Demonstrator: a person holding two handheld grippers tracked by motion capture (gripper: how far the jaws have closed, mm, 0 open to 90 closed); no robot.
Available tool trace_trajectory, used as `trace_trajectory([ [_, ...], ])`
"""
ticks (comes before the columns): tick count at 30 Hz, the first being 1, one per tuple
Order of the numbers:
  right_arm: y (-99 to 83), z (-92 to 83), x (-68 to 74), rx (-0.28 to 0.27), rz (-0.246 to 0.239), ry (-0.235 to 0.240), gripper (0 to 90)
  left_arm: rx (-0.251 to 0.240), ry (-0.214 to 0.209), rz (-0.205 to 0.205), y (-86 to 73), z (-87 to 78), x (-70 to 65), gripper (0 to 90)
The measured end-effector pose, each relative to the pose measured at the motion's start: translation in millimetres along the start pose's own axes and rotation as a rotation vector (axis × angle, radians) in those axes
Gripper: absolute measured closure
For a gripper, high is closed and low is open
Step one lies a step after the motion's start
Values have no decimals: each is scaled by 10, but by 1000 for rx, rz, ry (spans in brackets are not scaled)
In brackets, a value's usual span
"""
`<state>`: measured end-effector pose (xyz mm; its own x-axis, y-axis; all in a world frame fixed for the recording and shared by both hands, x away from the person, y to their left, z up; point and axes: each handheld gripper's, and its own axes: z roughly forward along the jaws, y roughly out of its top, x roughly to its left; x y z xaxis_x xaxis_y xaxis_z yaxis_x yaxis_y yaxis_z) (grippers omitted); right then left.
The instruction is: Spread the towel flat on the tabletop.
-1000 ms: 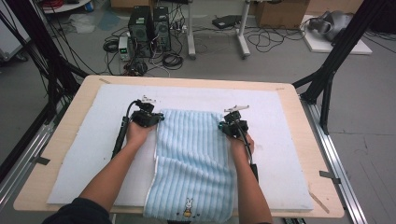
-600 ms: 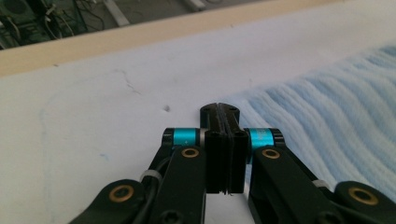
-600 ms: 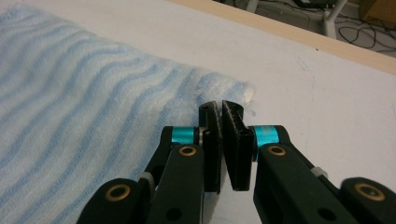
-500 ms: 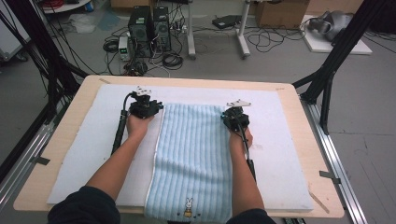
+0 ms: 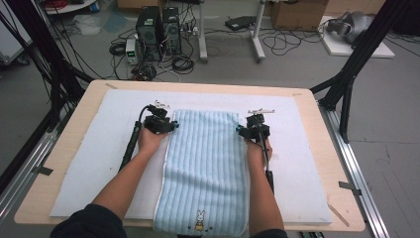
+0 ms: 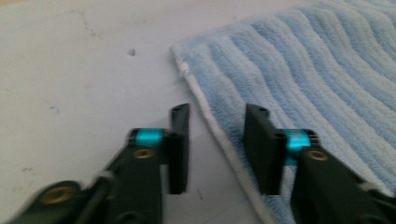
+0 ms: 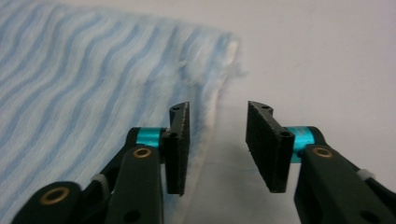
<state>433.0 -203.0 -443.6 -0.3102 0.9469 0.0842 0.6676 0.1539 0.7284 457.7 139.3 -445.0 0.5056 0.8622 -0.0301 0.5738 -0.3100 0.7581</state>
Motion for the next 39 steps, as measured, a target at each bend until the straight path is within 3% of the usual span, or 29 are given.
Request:
trace_trajectory([
  [1,-12,22,26,5,-14,-6,638,1,16,18,6,6,-23,858],
  [4,-11,43,44,-8,-25,32,863,-4,36,-1,16,23,-7,875],
  [5,-13,55,50,-13,-25,47,869,-12,50,-9,16,32,8,875],
  [8,5,90,128,-23,-72,17,873,-32,84,-19,17,63,63,876],
  [10,11,121,148,-39,-77,15,868,-38,90,-29,26,81,98,874],
  [12,20,147,151,-56,-72,1,797,-41,101,-33,25,83,110,848],
  [13,25,149,151,-61,-67,-11,739,-44,114,-41,20,79,117,787],
  [15,25,121,132,-84,-56,3,656,-40,91,-93,10,53,166,625],
  [17,31,73,121,-88,-67,7,613,-45,86,-101,-11,3,202,560],
  [23,18,-100,29,-116,-84,58,565,-66,40,-127,-116,-137,239,499],
  [27,-31,-57,62,-27,-99,80,638,-68,18,-131,-165,-214,242,454],
  [29,-62,-2,88,0,-111,73,722,-71,9,-141,-180,-260,234,453],
  [30,-69,2,82,-17,-113,79,831,-63,3,-138,-187,-277,227,448],
  [31,-68,12,81,-23,-103,87,876,-61,-1,-135,-198,-292,218,448],
  [33,-60,30,114,-30,-135,20,880,-53,-6,-136,-226,-324,207,448],
  [35,-60,56,120,-46,-128,-12,877,-49,-11,-145,-256,-352,191,448],
  [38,-62,50,96,-59,-108,-52,709,-42,-23,-144,-297,-382,150,445],
  [39,-64,34,74,-56,-87,-46,645,-36,-32,-135,-313,-394,129,444],
])
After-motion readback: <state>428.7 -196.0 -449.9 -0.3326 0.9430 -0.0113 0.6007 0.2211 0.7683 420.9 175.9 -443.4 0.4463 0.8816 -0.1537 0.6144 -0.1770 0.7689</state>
